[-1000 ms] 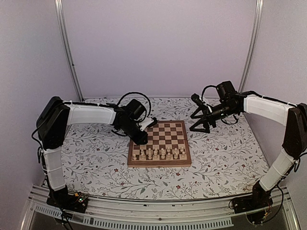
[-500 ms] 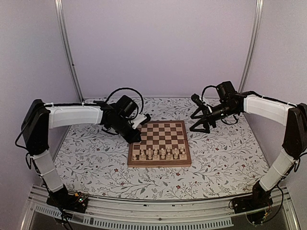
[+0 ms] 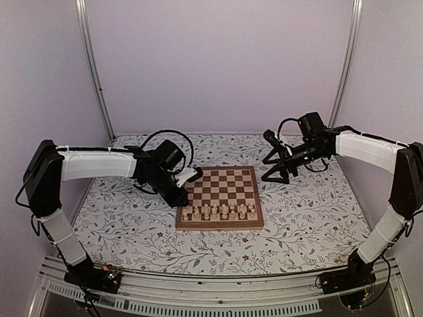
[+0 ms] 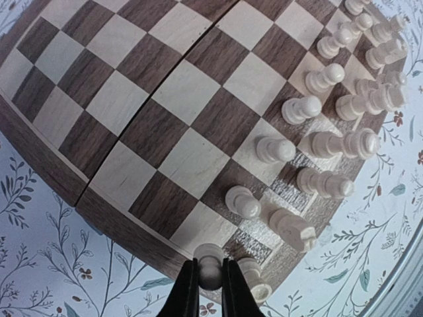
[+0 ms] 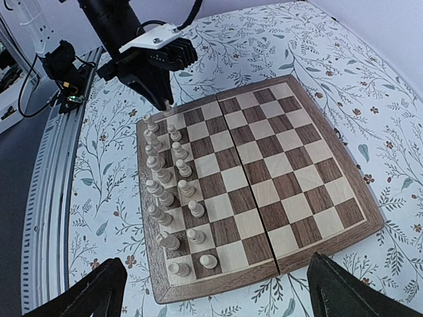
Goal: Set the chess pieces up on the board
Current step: Place the chess piece on the chessboard.
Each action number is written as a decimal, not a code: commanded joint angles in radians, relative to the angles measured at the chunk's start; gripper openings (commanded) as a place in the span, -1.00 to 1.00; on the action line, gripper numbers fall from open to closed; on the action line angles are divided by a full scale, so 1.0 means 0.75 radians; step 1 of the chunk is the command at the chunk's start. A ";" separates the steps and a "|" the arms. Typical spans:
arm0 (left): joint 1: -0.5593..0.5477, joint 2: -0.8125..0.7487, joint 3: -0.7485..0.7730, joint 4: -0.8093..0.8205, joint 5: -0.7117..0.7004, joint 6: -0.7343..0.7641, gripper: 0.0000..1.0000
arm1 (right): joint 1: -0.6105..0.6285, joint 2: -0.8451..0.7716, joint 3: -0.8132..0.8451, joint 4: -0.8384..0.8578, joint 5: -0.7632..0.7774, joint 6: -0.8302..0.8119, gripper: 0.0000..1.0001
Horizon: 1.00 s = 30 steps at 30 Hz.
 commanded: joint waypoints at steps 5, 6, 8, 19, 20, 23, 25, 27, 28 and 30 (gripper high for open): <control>-0.023 0.068 0.012 0.021 0.005 0.014 -0.80 | 0.000 0.000 -0.011 0.002 -0.013 -0.003 0.98; -0.024 0.071 0.014 0.022 -0.001 0.015 -0.79 | 0.000 -0.001 -0.011 0.001 -0.014 -0.004 0.98; -0.025 0.076 0.017 0.026 -0.010 0.012 -0.79 | 0.001 -0.003 -0.011 0.002 -0.014 -0.005 0.98; -0.030 0.110 0.036 0.019 -0.006 0.012 -0.62 | 0.000 -0.003 -0.010 0.000 -0.015 -0.007 0.98; -0.029 0.110 0.036 0.018 -0.006 0.015 -0.59 | 0.000 -0.002 -0.010 -0.002 -0.017 -0.005 0.98; -0.029 0.105 0.045 0.014 -0.006 0.013 -0.51 | 0.000 -0.004 -0.003 -0.004 -0.016 -0.003 0.98; -0.030 0.089 0.061 0.009 -0.018 0.013 -0.46 | 0.000 -0.008 0.007 -0.007 -0.003 0.001 0.98; -0.030 0.063 0.091 -0.009 -0.054 0.015 -0.40 | -0.001 -0.022 0.023 -0.010 0.020 0.005 0.98; -0.029 0.051 0.111 -0.022 -0.075 0.019 -0.38 | -0.004 -0.034 0.034 -0.010 0.030 0.012 0.98; -0.027 0.030 0.161 -0.060 -0.118 0.033 -0.35 | -0.020 -0.058 0.061 -0.013 0.044 0.028 0.98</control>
